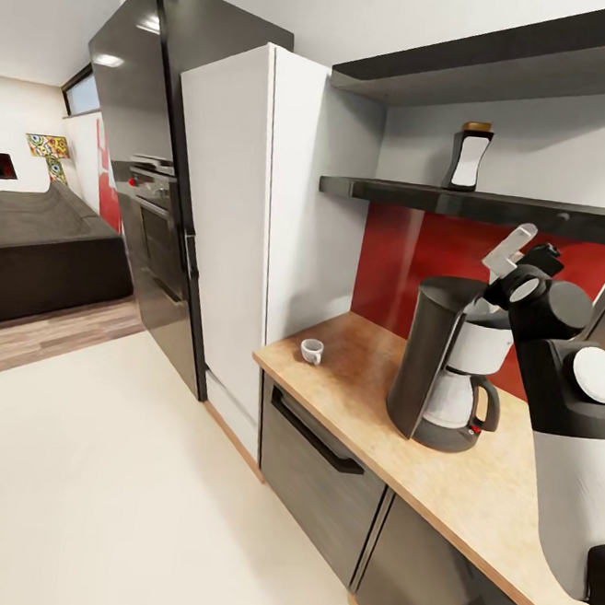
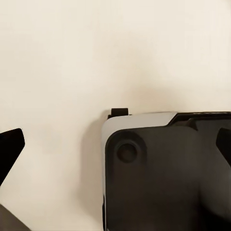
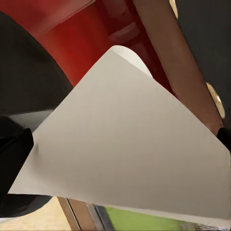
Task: Set up a coffee station on the kitchen countertop: keep the coffee maker on the countertop, move the bottle of coffee from the kitchen shelf to the counter next to the coffee maker, place a paper coffee filter on top of the coffee maker, put the saucer next to the coffee maker with the coffee cup on the saucer, and place the electric kettle next to the coffee maker.
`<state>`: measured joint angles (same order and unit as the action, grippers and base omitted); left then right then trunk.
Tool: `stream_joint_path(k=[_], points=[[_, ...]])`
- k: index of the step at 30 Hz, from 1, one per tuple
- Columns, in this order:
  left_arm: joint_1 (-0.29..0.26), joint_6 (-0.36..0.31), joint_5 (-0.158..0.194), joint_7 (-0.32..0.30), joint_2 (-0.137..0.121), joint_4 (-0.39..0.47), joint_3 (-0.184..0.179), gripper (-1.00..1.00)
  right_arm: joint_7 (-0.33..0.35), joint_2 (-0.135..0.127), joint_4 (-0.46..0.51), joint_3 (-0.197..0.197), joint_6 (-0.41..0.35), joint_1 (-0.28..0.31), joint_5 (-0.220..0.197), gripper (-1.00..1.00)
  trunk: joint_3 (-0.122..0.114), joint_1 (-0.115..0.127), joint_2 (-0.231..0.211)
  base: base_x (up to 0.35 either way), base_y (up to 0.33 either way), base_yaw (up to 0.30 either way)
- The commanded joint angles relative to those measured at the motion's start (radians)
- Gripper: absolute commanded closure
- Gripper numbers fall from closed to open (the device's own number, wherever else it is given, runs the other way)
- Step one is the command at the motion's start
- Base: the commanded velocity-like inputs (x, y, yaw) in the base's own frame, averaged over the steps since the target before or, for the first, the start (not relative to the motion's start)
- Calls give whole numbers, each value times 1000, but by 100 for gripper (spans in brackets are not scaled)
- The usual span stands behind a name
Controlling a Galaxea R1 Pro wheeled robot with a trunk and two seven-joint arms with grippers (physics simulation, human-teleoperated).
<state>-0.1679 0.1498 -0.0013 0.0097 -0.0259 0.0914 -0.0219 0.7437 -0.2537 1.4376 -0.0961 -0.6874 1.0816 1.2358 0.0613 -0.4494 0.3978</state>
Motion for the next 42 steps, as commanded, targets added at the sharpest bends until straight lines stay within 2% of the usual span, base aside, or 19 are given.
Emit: stream_joint_path(k=[1, 42], points=[[-1, 4, 0, 1, 0, -1, -3, -100, 9, -1, -1, -2, -3, 1, 11, 100, 2, -1, 2, 0, -26, 0], [-1, -3, 0, 2, 3, -2, -4, -100, 9, -1, -83, -4, -2, 1, 10, 100, 2, -1, 2, 4, -3, 0]])
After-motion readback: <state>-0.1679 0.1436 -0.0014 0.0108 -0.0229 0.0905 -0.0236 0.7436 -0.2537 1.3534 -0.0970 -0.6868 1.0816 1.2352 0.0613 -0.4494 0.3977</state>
